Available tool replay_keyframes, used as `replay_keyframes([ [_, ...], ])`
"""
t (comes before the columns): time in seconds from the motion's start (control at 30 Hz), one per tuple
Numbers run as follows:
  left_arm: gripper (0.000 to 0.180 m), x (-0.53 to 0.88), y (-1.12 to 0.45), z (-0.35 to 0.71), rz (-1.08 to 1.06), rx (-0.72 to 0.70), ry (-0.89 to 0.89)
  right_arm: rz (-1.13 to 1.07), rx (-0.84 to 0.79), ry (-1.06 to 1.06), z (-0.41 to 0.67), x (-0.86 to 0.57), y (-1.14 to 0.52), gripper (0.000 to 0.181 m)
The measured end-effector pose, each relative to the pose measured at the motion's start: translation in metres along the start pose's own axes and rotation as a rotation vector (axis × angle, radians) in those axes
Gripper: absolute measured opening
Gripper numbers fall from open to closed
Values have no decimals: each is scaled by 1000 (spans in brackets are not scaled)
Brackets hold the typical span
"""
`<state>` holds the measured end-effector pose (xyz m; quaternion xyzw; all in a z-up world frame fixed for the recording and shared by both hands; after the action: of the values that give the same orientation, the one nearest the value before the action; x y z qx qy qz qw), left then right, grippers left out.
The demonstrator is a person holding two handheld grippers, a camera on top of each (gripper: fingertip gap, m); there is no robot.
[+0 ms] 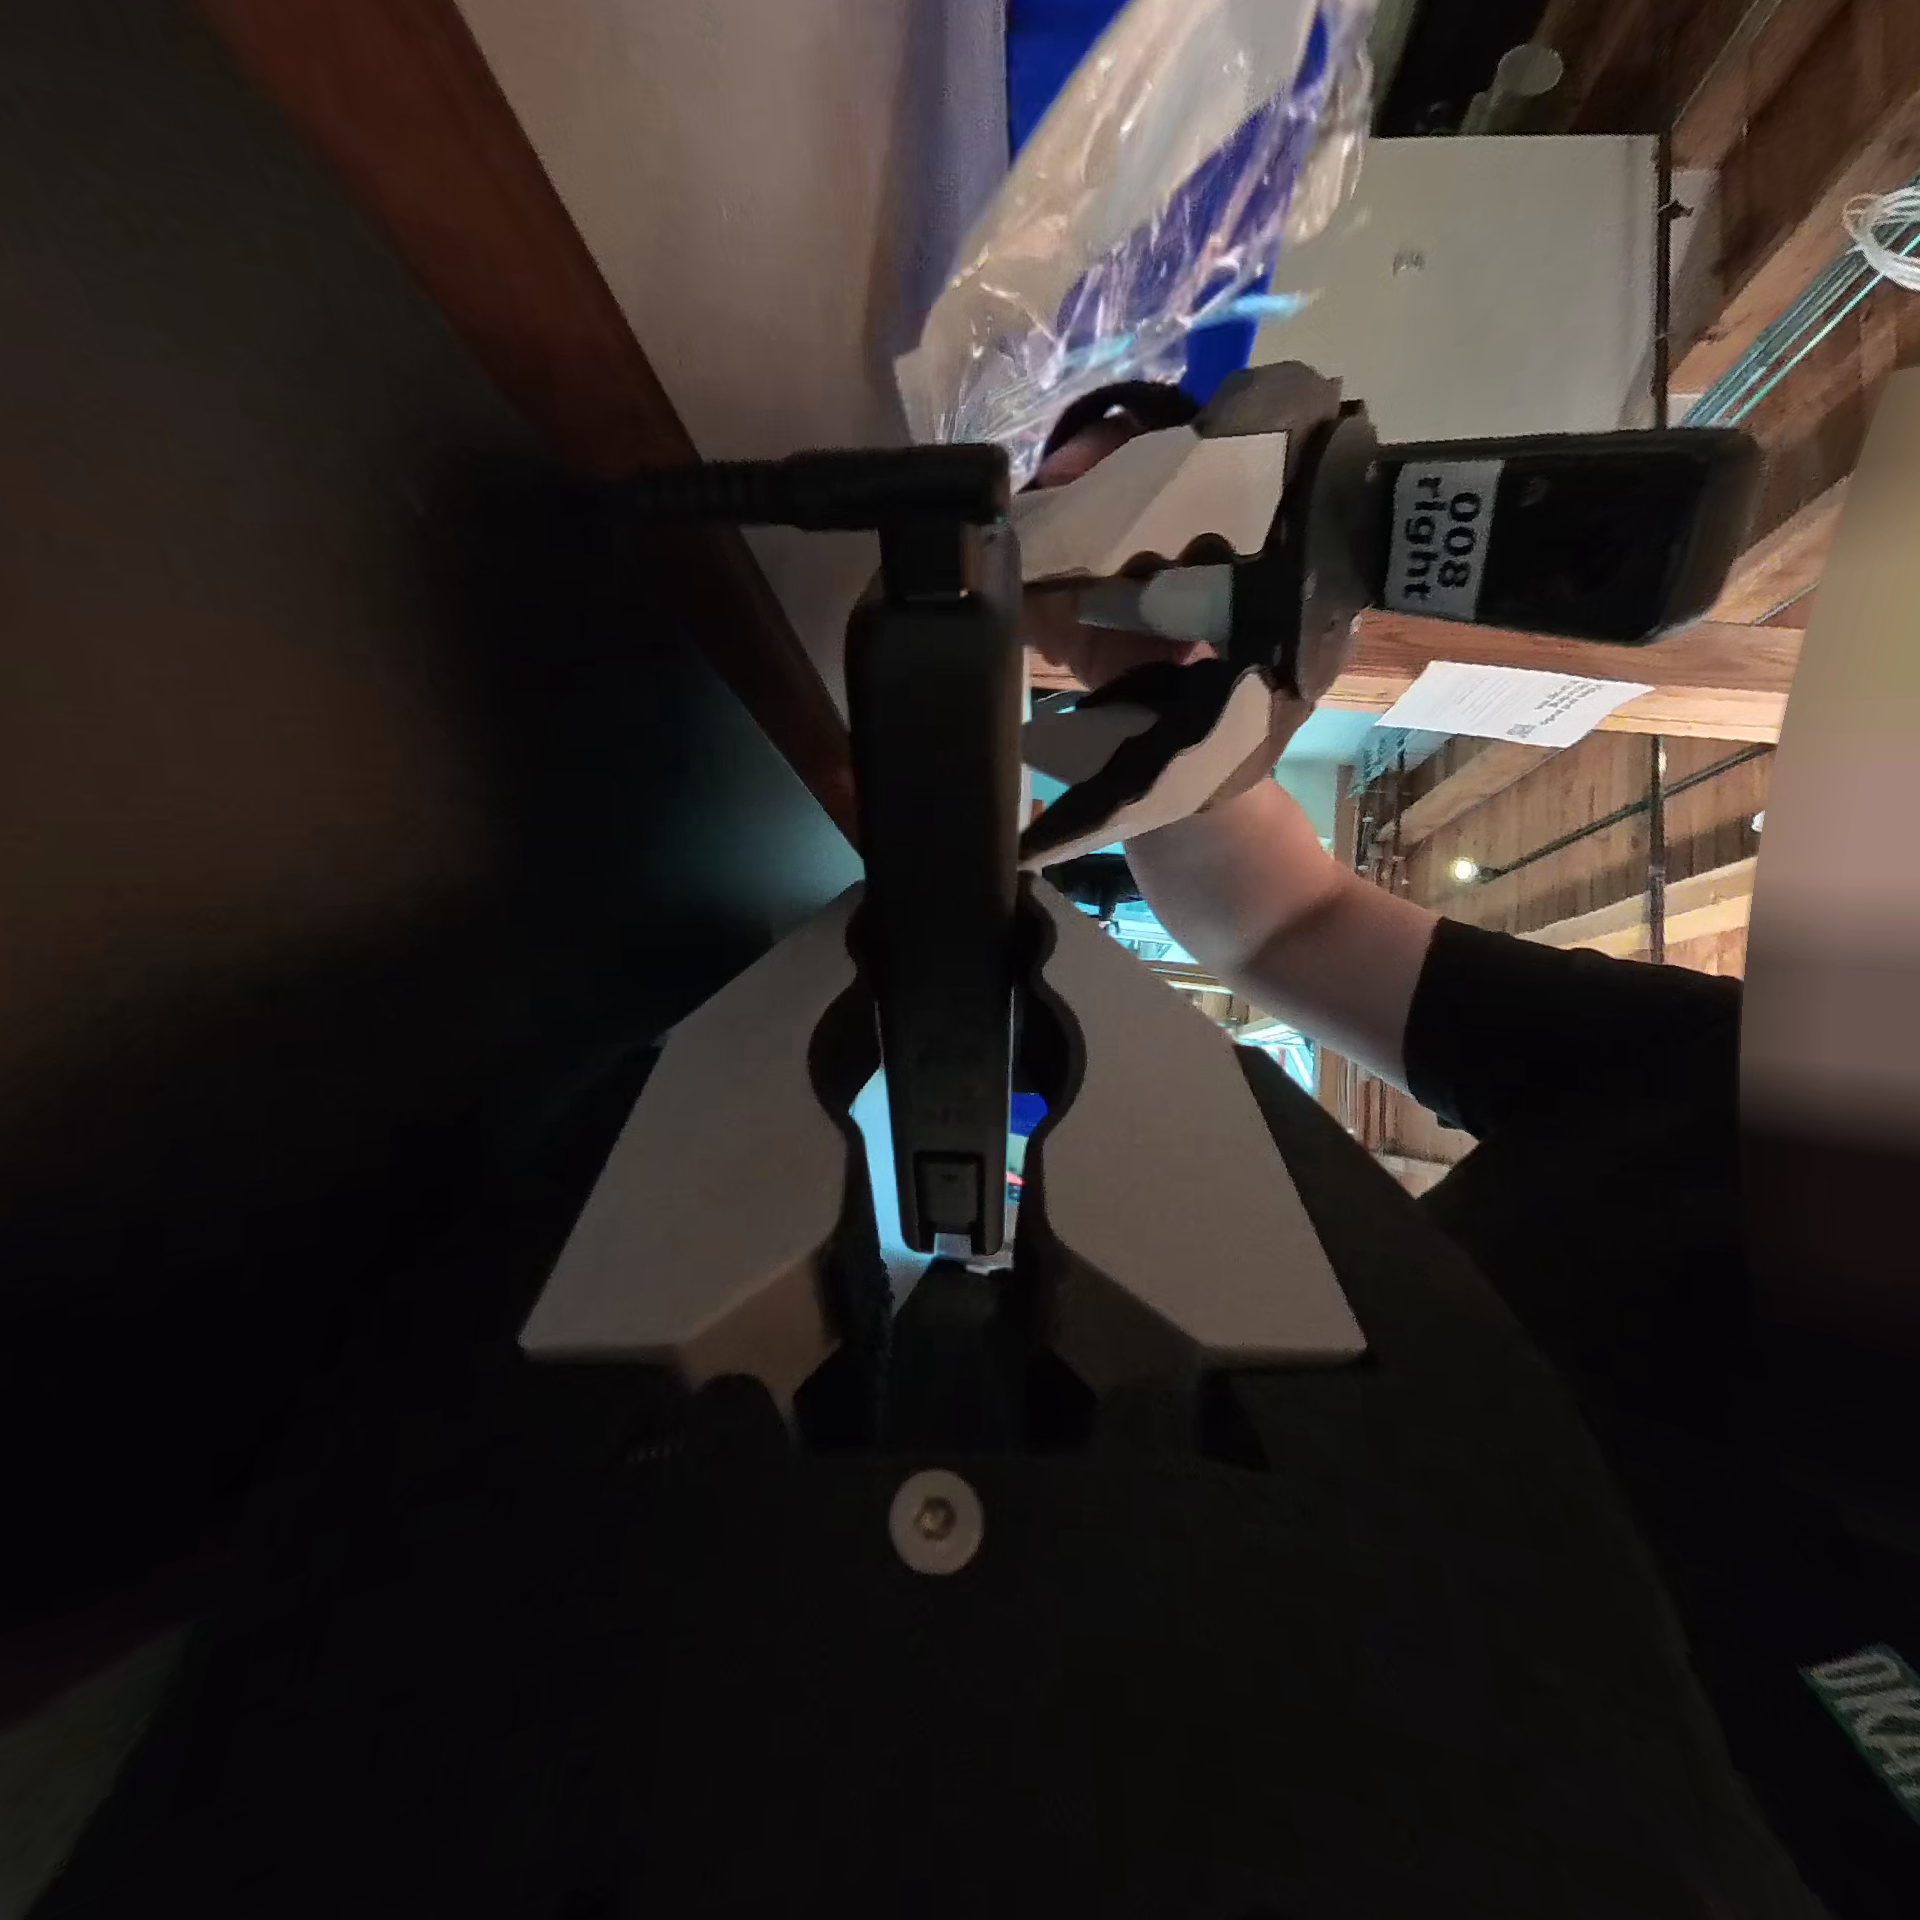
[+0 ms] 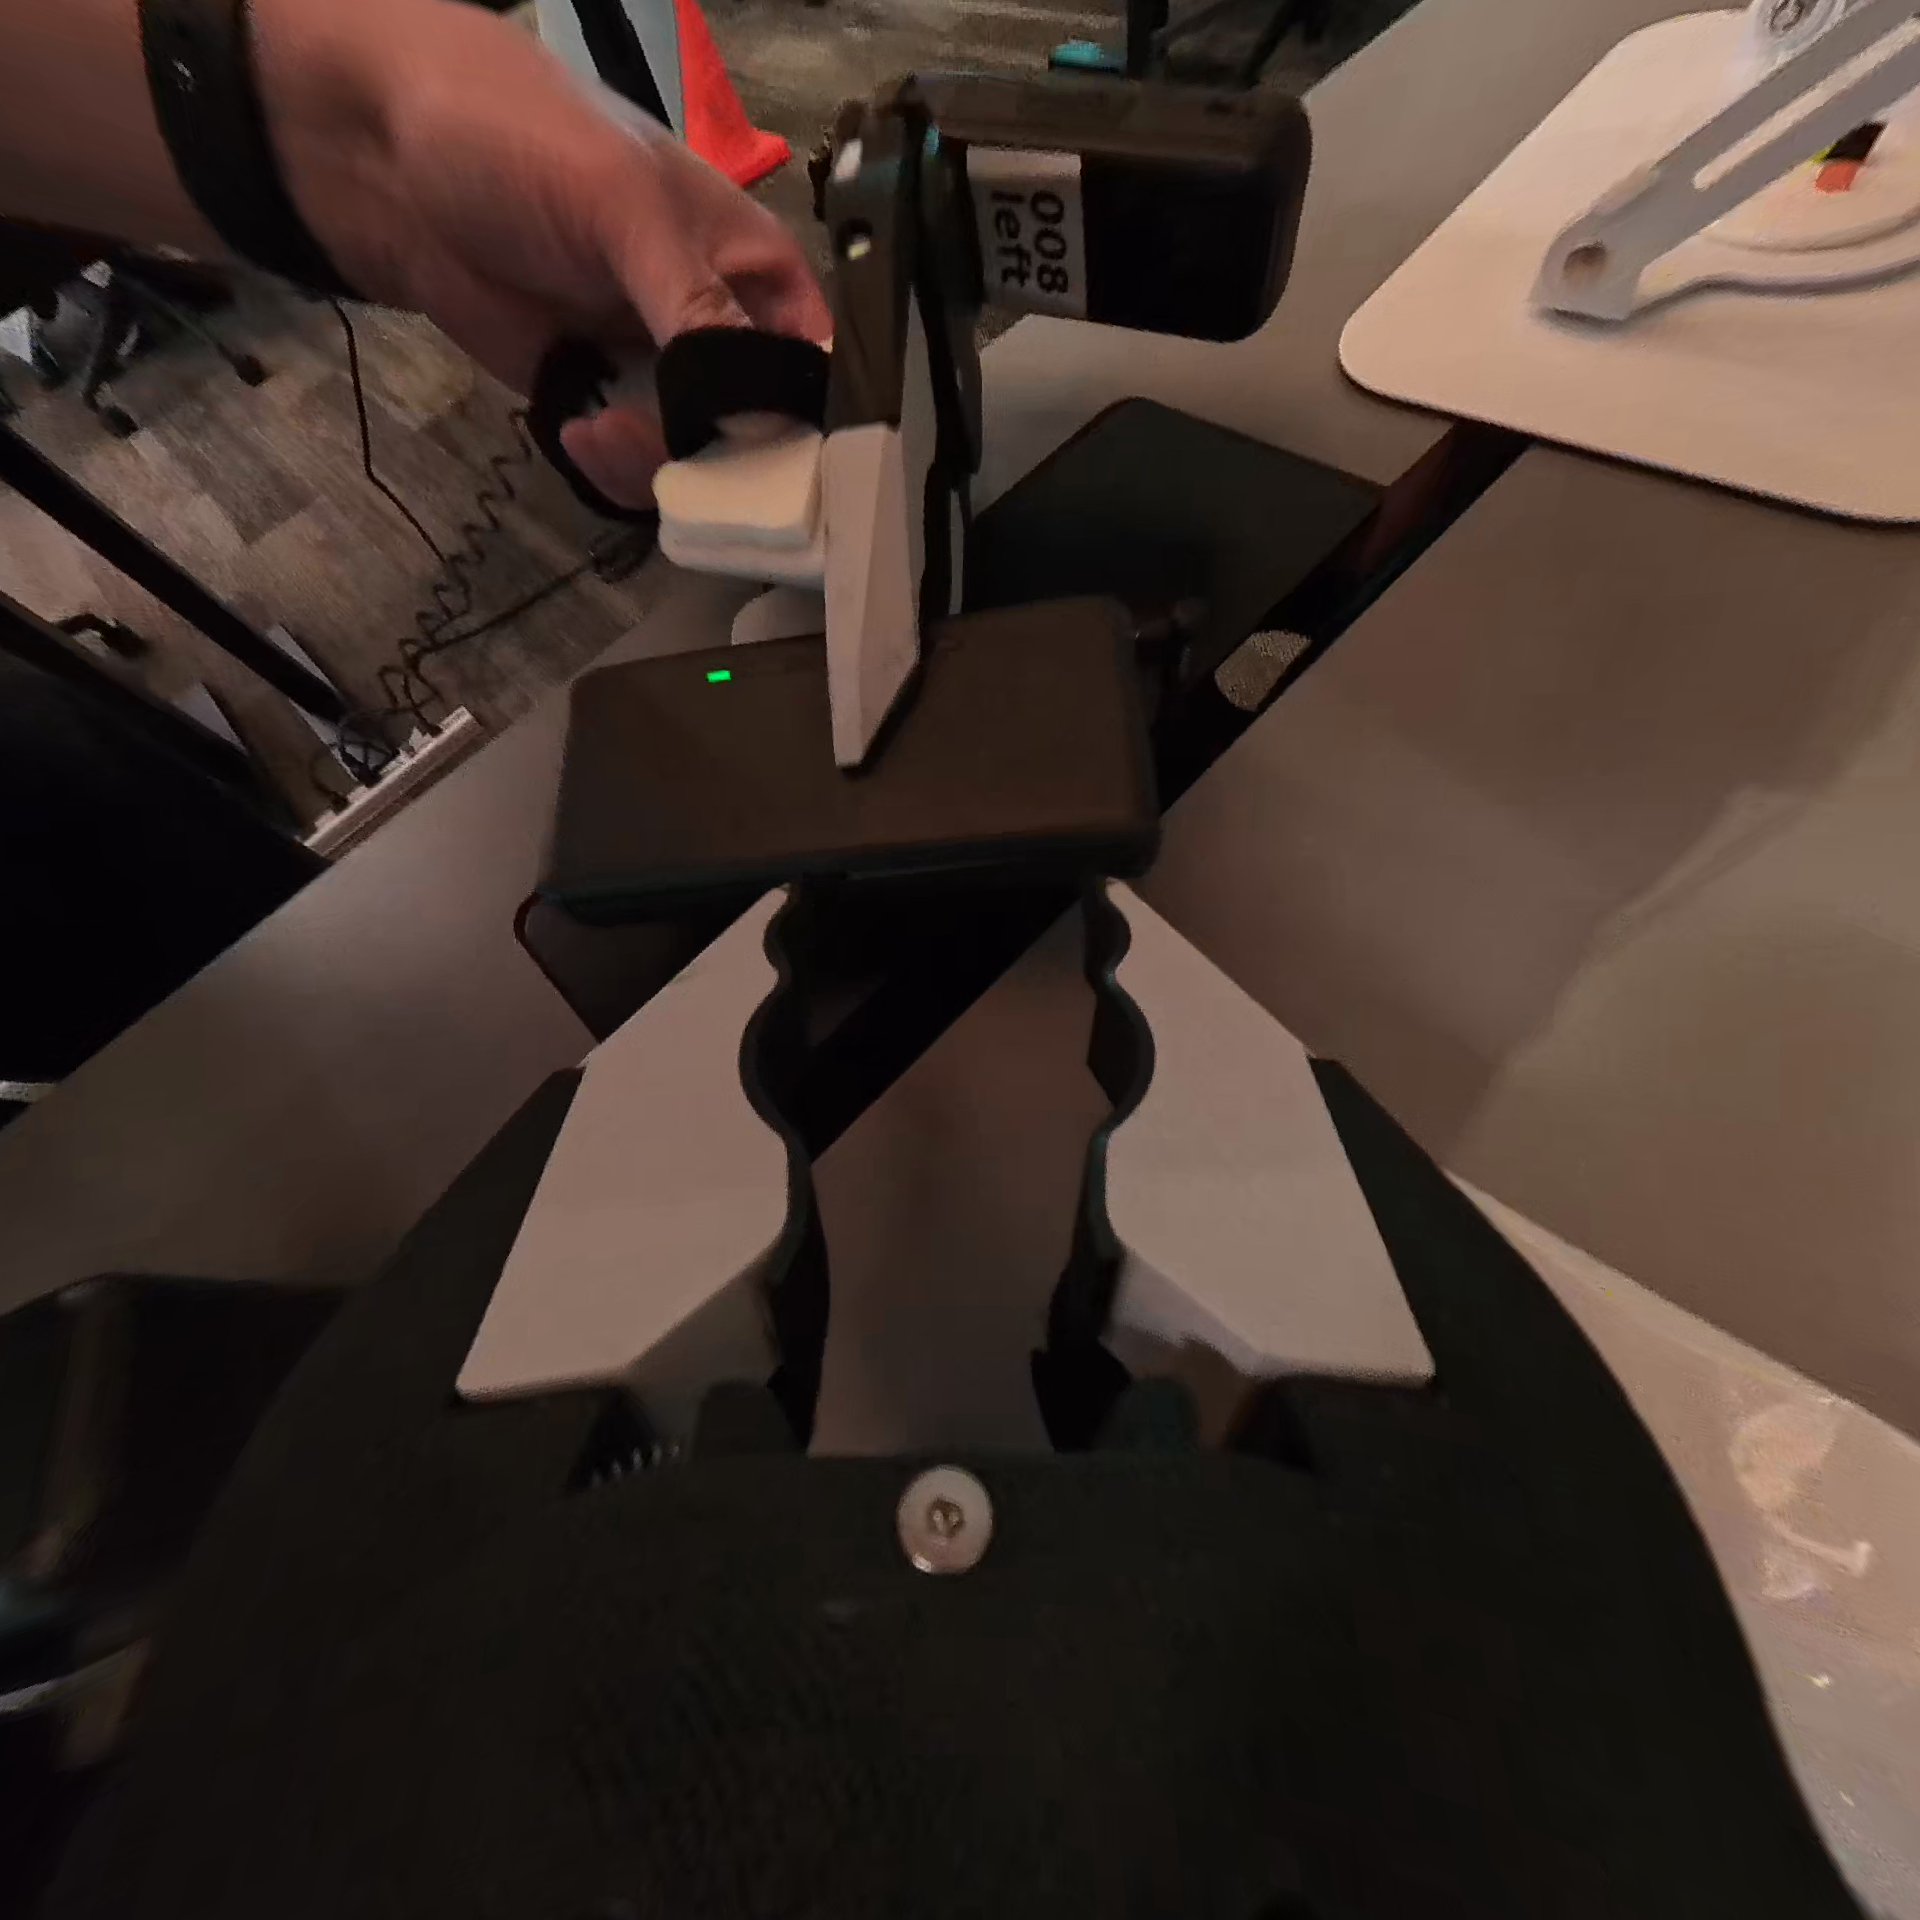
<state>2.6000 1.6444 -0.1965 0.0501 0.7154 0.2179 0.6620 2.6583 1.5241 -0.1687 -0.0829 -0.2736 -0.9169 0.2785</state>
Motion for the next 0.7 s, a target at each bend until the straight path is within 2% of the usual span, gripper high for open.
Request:
replay_keyframes([
  [0.27, 20, -6, -12, 11, -19, -7, 17, -67, 6, 27, -11, -6, 6, 48],
  [0.4, 20, -7, -20, 13, 22, -1, 1, -45, -63, 1, -10, -12, 17, 48],
  [0.53, 20, -8, -26, 15, 59, 8, -23, -1, -2, 57, -11, -11, 14, 51],
  [0.7, 21, -8, -30, 16, 127, 34, -55, 9, 45, 90, -16, -12, 12, 46],
])
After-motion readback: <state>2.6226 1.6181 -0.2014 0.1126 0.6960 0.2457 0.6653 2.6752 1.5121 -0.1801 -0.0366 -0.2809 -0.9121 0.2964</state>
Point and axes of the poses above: each gripper's, where its closed fingertips meet, y back along the fingers, z out of its top, x = y × z across the jaws, the point moved 7 cm from there along y, back along the fingers, and after that the axes turned 13 degrees about z, right-handed, at the moved point
